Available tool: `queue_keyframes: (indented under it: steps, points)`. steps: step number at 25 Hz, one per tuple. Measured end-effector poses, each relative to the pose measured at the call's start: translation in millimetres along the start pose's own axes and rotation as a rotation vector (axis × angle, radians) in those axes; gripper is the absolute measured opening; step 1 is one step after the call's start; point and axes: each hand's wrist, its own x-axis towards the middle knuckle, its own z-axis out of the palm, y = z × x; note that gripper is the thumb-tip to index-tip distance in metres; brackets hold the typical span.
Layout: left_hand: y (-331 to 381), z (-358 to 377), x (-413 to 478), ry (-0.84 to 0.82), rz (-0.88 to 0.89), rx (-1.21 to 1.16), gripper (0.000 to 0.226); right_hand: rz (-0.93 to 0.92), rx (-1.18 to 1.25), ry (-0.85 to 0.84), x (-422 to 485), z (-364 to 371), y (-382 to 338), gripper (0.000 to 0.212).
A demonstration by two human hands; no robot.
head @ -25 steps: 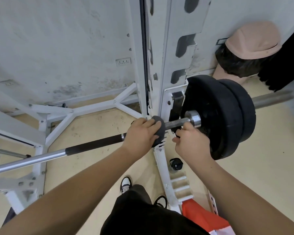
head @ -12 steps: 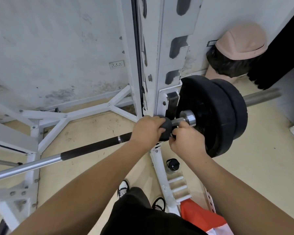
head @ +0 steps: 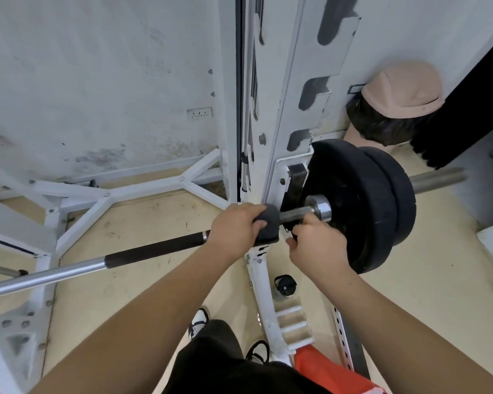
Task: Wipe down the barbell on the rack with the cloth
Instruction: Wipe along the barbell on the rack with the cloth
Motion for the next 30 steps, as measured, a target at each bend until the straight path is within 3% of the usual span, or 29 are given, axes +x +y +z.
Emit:
queue_keyframes:
  steps: [4, 8, 13, 16, 19, 24, 27, 30]
  points:
    - [-44, -30, -44, -0.059, -0.032, 0.161, 0.035, -0.092, 0.064, 0.001, 6, -15, -14, 0.032]
    - [-84, -61, -59, -0.128, -0.299, 0.195, 0.028, -0.190, 0.276, 0.013, 8, -14, -48, 0.025]
    - [-67, -44, -36, -0.162, -0.097, -0.124, 0.026, -0.163, 0.153, -0.075, 25, -15, -97, 0.024]
    - [-118, -78, -73, -0.207, -0.173, -0.021, 0.035, -0.138, 0.110, -0.125, 24, -13, -114, 0.029]
    - [-160, -104, -96, -0.222, -0.293, 0.034, 0.029, -0.042, 0.128, -0.066, 21, -5, -123, 0.026]
    - [-108, -70, -62, -0.171, -0.087, -0.003, 0.030, -0.015, 0.053, -0.091, 28, -9, -133, 0.024]
    - [-136, -84, -84, -0.192, -0.103, -0.073, 0.035, -0.007, 0.025, -0.109, 30, -11, -134, 0.023]
    - [-189, -114, -123, -0.191, -0.200, 0.025, 0.029, -0.007, 0.045, -0.103, 28, -9, -133, 0.024]
